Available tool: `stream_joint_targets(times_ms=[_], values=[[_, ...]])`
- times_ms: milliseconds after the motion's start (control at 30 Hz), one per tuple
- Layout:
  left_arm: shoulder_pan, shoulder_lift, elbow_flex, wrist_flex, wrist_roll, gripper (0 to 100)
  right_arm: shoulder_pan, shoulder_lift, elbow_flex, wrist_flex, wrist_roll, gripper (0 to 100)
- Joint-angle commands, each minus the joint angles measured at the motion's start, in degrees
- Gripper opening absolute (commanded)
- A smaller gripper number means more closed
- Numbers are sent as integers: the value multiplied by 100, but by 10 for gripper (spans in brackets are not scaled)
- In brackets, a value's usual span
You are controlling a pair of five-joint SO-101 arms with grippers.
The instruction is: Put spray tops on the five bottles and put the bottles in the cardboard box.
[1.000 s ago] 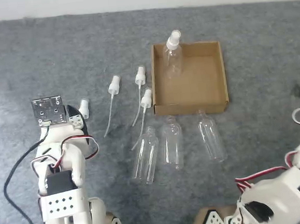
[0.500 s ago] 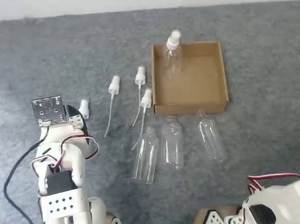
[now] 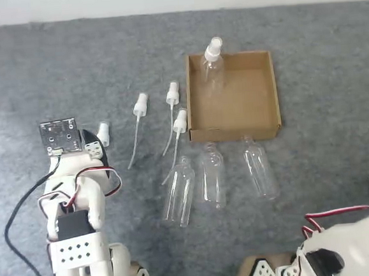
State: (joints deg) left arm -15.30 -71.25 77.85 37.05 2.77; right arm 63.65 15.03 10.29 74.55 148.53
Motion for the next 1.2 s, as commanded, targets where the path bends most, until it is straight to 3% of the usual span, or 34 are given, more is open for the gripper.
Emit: stream_joint_targets(times_ms=[0, 133, 367, 733, 833, 967, 1167], values=[[0, -9, -40, -202, -9, 24, -101, 48, -44, -242, -571, 369], [26, 18, -40, -202, -9, 24, -286, 312, -35, -699, -1820, 343], [158, 35, -40, -176, -18, 24, -875, 409, -62, -365, -4185, 88], [176, 70, -207, 44, -325, 21, -2598, -462, -53, 31, -9266, 61], [176, 378, -646, 501, -484, 21, -2897, -514, -53, 31, -9925, 0], [404, 1512, -1640, 1160, -1310, 21, -3099, -505, -62, 31, -10365, 17], [413, 3842, -3987, 2136, -1152, 23, -3116, -505, -70, -822, -11420, 21]])
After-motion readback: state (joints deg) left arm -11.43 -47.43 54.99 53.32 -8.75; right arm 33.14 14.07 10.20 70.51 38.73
